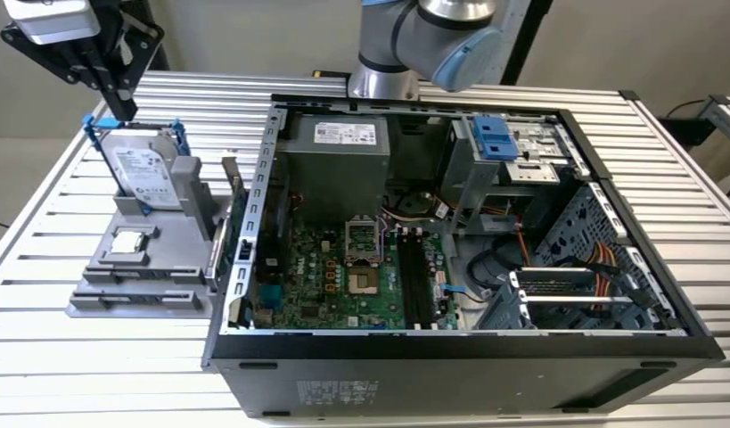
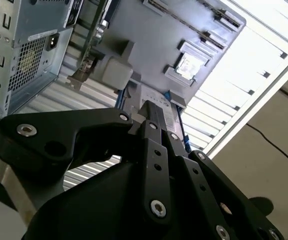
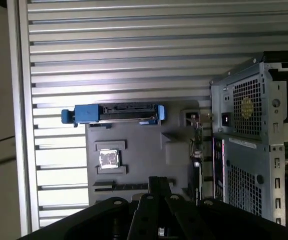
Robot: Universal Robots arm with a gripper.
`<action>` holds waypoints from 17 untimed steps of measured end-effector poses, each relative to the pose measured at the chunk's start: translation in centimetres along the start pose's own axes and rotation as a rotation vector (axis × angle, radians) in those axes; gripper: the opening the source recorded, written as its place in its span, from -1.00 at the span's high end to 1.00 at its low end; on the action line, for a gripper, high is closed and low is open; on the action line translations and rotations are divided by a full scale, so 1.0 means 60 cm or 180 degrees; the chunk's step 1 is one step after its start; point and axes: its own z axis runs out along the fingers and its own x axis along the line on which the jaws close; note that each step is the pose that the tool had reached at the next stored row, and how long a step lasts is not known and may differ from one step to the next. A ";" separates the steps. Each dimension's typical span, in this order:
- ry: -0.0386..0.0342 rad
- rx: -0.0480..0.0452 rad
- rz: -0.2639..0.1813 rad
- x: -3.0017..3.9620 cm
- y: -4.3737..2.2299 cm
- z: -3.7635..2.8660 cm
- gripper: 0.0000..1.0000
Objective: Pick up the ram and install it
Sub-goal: 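Reach for the ram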
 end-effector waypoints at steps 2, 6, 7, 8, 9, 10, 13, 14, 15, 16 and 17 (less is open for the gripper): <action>0.0002 0.0000 -0.0013 0.003 0.000 0.000 1.00; 0.0002 -0.0002 -0.0037 0.010 -0.001 0.000 1.00; 0.0004 -0.0002 -0.0041 0.011 -0.001 -0.001 1.00; 0.0005 -0.0002 -0.0046 0.013 -0.001 -0.001 1.00; 0.0003 -0.0003 -0.0052 0.014 -0.001 -0.001 1.00; 0.0004 -0.0003 -0.0056 0.015 -0.001 -0.001 1.00; 0.0004 -0.0003 -0.0061 0.016 -0.001 -0.001 1.00; 0.0004 -0.0003 -0.0061 0.016 -0.001 -0.001 1.00; 0.0004 -0.0003 -0.0061 0.016 -0.001 -0.001 1.00; 0.0004 -0.0003 -0.0061 0.016 -0.001 -0.001 1.00; 0.0005 -0.0003 -0.0061 0.016 -0.001 -0.001 1.00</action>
